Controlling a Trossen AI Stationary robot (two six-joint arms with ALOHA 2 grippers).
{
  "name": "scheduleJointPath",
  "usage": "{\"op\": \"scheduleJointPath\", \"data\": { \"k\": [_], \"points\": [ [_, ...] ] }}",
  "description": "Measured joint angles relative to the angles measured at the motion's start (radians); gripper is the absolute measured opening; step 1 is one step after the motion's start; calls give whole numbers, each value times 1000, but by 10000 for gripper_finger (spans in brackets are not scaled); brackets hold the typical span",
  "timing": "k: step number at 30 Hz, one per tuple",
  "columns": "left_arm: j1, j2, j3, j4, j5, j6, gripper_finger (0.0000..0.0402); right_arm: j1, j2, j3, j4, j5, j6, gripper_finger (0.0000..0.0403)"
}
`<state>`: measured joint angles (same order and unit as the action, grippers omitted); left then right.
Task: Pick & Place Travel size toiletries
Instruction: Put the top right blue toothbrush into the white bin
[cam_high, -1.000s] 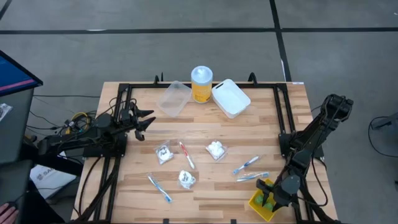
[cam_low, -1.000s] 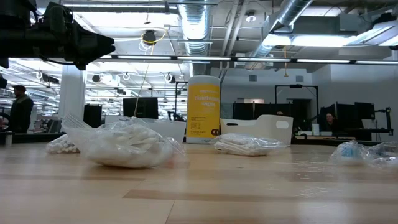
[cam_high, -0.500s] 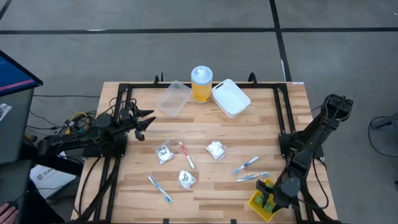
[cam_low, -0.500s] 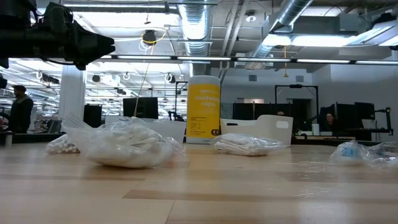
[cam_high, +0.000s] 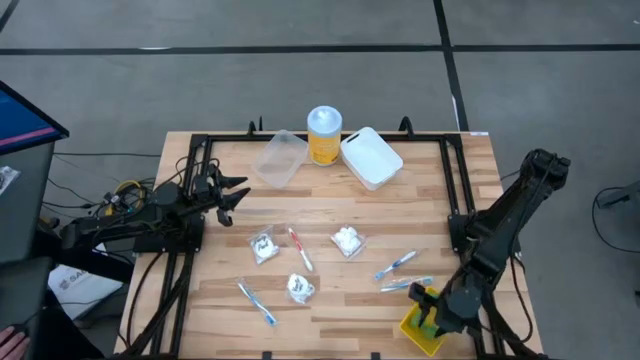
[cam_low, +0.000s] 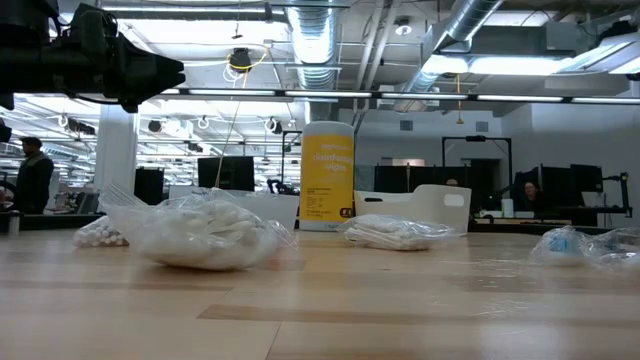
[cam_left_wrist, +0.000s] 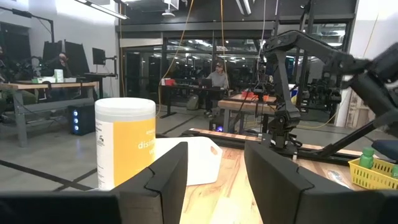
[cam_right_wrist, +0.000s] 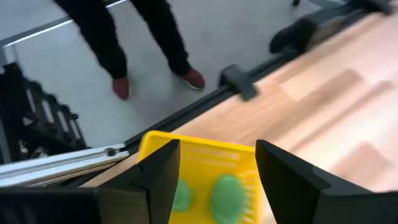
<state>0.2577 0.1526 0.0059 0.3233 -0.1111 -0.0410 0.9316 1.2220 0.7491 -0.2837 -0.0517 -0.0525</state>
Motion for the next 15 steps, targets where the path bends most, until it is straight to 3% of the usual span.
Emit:
{"op": "scheduleJointPath", "data": {
  "k": [4,8,15],
  "points": [
    [0,0,0,0,3,0,154,-98,-63,77,-116,21,1,206],
    [0,0,0,0,3,0,154,-234,-99,177,-254,155,1,214],
    [0,0,0,1,2,0,154,-544,5,347,-506,175,-23,225]
  ]
}}
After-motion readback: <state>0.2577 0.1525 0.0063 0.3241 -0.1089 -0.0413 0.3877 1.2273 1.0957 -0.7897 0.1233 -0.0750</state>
